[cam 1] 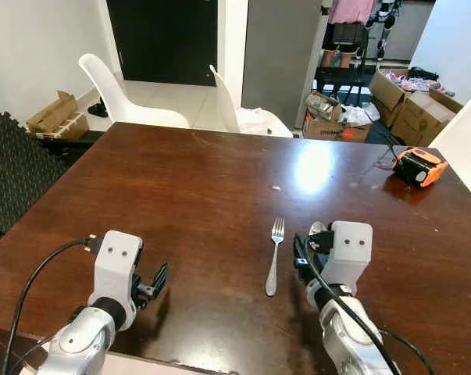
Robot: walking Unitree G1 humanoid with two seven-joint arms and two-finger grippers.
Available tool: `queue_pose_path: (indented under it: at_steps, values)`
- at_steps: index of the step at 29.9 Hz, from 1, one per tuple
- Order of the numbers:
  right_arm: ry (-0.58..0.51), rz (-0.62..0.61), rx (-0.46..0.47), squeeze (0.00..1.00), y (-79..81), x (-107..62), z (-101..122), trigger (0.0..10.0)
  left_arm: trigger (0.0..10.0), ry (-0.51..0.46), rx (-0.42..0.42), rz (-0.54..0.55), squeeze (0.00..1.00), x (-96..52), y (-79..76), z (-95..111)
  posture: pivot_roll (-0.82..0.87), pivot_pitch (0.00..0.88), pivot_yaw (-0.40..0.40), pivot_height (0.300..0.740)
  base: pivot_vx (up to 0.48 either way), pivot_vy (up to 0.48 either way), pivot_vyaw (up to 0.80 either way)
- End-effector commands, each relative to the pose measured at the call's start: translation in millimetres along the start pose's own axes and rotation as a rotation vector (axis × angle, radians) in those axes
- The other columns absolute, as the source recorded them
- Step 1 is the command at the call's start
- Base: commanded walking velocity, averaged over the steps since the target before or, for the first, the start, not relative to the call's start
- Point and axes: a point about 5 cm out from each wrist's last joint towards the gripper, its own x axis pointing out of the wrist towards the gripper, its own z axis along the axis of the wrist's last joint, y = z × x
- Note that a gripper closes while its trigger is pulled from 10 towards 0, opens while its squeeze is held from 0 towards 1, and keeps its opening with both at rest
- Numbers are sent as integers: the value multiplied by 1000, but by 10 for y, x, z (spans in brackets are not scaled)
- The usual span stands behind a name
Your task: Setting the table
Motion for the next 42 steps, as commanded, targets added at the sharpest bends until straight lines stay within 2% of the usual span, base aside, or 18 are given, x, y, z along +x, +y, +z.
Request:
queue_pose_path:
  at_steps: [1, 6, 9, 13, 17, 24, 42]
  values:
    - [16, -3, 10, 0, -8, -2, -37, 10000, 10000, 17, -4, 2, 0, -4, -7, -61, 56, 153, 80, 740, 0, 0, 0]
    - [16, -2, 7, 0, -7, 0, -39, 10000, 10000, 16, -3, 3, 0, -5, -7, -64, 56, 152, 79, 740, 0, 0, 0]
    - [13, 19, -36, 0, 13, -3, -43, 10000, 10000, 17, -8, 9, 0, -10, 1, -78, 54, 153, 78, 740, 0, 0, 0]
    - [12, 39, -75, 0, 32, -15, -56, 10000, 10000, 8, -101, 45, 0, -27, 17, -131, 47, 150, 70, 740, 0, 0, 0]
    - [13, 48, -89, 0, 33, -16, -57, 10000, 10000, -24, -125, 43, 0, -27, -20, -123, 44, 147, 65, 740, 0, 0, 0]
    - [6, 60, -122, 0, 26, -21, -53, 10000, 10000, -58, -129, 23, 0, 43, -137, -97, 24, 140, 57, 740, 0, 0, 0]
    - [23, 65, -119, 0, 42, -46, -124, 10000, 10000, -85, -132, 49, 0, 81, -138, -118, 15, 120, 56, 740, 0, 0, 0]
